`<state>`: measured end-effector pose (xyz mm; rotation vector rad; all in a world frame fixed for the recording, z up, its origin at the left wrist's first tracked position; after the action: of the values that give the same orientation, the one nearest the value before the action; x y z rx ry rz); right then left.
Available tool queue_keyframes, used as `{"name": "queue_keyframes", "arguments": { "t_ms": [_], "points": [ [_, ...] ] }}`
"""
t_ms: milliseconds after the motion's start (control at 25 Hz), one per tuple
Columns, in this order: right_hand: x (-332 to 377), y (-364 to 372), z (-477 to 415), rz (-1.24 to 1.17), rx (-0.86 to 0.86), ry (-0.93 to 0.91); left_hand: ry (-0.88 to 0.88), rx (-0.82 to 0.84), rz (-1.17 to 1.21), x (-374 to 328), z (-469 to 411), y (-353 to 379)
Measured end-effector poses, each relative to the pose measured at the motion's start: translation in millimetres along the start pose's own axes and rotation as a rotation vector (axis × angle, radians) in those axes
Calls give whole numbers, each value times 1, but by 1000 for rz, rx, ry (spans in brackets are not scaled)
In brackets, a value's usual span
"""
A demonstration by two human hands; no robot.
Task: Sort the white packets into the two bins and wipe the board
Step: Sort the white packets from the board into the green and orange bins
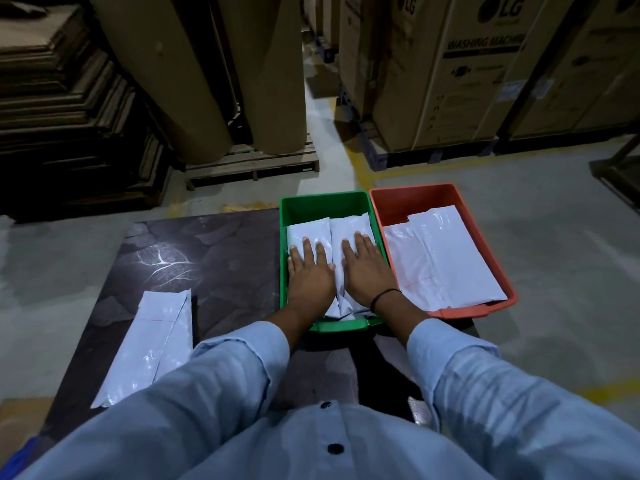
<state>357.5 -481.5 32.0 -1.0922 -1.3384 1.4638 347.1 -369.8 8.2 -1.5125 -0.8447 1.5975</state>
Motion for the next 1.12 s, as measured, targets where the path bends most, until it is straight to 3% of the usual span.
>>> {"name": "queue_keyframes", "arguments": {
  "t_ms": [320, 640, 880, 1120],
  "points": [
    [0, 3, 1, -6, 6, 19, 22, 21, -6, 1, 1, 2],
    [33, -36, -20, -101, -170, -28, 84, -167, 35, 19, -4, -71],
    [134, -52, -51, -179, -205, -162, -56, -286, 62, 128, 24, -134],
    [247, -39, -63, -184, -136, -314, -254, -297, 64, 253, 74, -158]
  ]
}}
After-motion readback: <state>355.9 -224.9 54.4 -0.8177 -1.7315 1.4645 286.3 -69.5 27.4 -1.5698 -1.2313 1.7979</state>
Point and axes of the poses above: each hand's wrist, its own z-axis away from the middle knuckle, its own y-axis out of the palm, x = y × z, the point moved 9 cm from there along -z, towards the middle knuckle, and after that the axes turned 12 degrees about z, right-handed, at the moved point
